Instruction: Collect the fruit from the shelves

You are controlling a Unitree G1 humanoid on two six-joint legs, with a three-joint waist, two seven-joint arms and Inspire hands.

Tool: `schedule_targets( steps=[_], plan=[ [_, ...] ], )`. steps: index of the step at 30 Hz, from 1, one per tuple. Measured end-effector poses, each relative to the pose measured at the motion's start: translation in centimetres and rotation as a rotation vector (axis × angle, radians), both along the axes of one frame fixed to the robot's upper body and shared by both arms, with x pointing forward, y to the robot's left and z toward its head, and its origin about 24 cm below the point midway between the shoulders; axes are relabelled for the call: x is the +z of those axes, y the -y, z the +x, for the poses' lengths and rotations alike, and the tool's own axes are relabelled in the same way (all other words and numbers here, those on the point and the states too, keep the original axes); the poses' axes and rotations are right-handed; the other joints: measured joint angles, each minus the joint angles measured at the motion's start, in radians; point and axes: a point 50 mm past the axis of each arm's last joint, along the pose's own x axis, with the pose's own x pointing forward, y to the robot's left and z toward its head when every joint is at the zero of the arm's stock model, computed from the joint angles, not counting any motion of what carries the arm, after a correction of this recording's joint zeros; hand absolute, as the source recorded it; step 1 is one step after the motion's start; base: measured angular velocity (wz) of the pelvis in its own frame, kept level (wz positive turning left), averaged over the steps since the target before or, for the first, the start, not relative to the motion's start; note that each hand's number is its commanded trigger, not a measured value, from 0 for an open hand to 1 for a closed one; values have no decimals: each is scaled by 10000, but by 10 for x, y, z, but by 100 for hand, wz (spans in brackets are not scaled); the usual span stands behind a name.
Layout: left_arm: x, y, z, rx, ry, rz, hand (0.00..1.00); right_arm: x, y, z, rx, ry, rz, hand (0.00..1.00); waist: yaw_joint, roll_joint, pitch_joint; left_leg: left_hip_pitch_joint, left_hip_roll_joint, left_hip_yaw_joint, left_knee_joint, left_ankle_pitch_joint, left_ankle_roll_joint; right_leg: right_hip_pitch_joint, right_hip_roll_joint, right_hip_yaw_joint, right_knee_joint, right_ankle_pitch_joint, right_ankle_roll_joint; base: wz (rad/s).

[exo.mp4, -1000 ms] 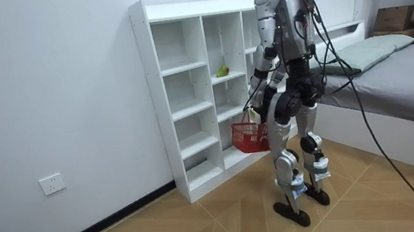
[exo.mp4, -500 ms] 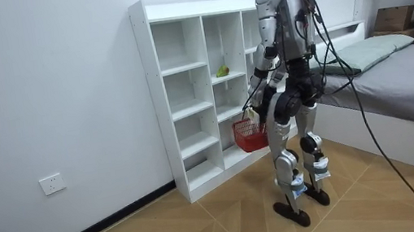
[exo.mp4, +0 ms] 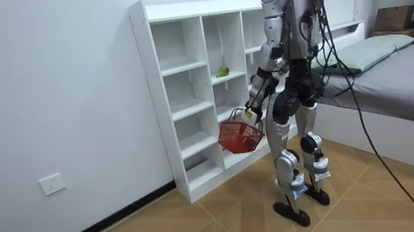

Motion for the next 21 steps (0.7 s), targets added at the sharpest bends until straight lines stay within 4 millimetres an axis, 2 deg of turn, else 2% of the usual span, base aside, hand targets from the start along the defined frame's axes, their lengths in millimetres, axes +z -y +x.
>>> schedule_targets(
  steps=[7,9,14,17,21],
  plan=[
    [-1,2,-1,1090,-93,42,100,32,-17,16,795,1943,-48,0,-23,-65,22,234,-26,-67,-42,1,6,263,21,129,-27,-1,12,0],
    [-1,2,0,1212,-23,124,100,41,-20,20,1002,2450,-84,0,10,-82,69,321,-27,-66,-49,2,5,291,22,163,-4,-2,12,-3],
    [-1,2,-1,1456,-92,379,100,81,-32,31,1283,4263,535,0,52,-215,167,438,-36,-39,-161,6,8,329,18,204,-21,-9,23,-3],
    [-2,2,-1,1505,-109,432,100,97,-35,36,1236,5060,766,0,83,-245,166,588,-35,-39,-253,6,9,426,25,199,-23,-9,24,-1],
    [-1,1,-1,2081,-158,149,100,105,-35,37,1248,5417,814,0,113,-323,155,788,-27,-18,-383,7,9,532,30,244,-20,-9,24,-1]
  ],
)
